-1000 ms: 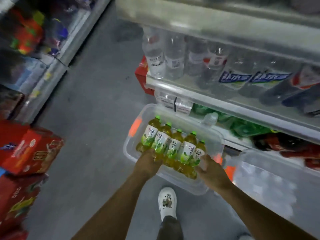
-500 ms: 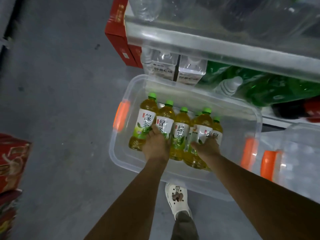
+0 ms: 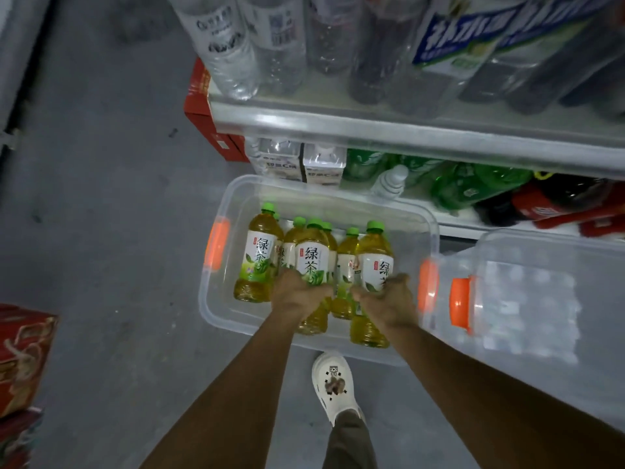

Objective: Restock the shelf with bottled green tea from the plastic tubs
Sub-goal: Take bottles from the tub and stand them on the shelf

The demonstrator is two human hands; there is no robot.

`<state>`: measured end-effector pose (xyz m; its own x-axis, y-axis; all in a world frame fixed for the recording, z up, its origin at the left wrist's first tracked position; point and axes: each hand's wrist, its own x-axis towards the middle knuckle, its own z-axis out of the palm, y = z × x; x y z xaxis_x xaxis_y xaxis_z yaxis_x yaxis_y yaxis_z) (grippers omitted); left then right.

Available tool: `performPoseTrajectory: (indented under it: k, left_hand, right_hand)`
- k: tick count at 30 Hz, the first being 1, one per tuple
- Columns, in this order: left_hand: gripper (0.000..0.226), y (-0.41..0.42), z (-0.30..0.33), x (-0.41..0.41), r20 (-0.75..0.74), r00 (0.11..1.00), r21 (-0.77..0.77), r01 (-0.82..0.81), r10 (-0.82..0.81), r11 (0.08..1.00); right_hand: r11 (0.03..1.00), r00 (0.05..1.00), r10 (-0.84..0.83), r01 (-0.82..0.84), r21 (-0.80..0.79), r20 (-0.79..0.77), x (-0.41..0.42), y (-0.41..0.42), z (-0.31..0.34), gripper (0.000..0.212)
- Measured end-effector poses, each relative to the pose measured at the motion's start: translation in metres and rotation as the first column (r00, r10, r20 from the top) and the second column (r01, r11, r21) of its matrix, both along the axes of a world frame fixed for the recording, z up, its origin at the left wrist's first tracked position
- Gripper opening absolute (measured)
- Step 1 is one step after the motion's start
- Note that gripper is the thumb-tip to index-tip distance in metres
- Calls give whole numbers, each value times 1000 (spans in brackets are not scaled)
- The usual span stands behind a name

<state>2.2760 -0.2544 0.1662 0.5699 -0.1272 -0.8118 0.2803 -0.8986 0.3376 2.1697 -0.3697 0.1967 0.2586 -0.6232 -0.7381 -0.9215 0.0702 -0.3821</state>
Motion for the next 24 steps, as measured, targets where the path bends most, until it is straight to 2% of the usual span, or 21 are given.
performPoseTrajectory:
  k: [5,9,11,13,17,20,22,24]
  left_hand:
    - [35,-9,65,-41,40,990,-163,-130,138,978]
    - [78,-20,118,-85,67,983,-260,-150,173,954]
    - [75,-27,152,-121,93,979,-303,-148,184,941]
    - [71,-35,187,-163,113,978,-349,-128,177,928]
    - [82,-54,248,-252,144,980,-428,-65,140,901]
    - [88,-73,297,-320,205,974,-477,10,100,879]
    - [79,-90,330,-364,264,961,-513,66,84,856]
    - [70,-110,365,-405,311,947,-562,115,80,819]
  right_hand:
    - [999,997,-26,28,-29,67,-35,-3,66,69]
    - [998,993,-57,56,11,101,-76,-16,116,64]
    - [996,990,-79,75,38,113,-114,-27,146,53]
    - [994,982,-106,99,51,155,-157,-36,174,49]
    - [990,956,-130,138,-14,262,-252,-56,237,50]
    - [985,932,-118,153,-78,342,-328,-76,287,58]
    - [979,919,-102,161,-127,381,-381,-93,320,63]
    - [971,893,-94,179,-155,441,-430,-109,353,56]
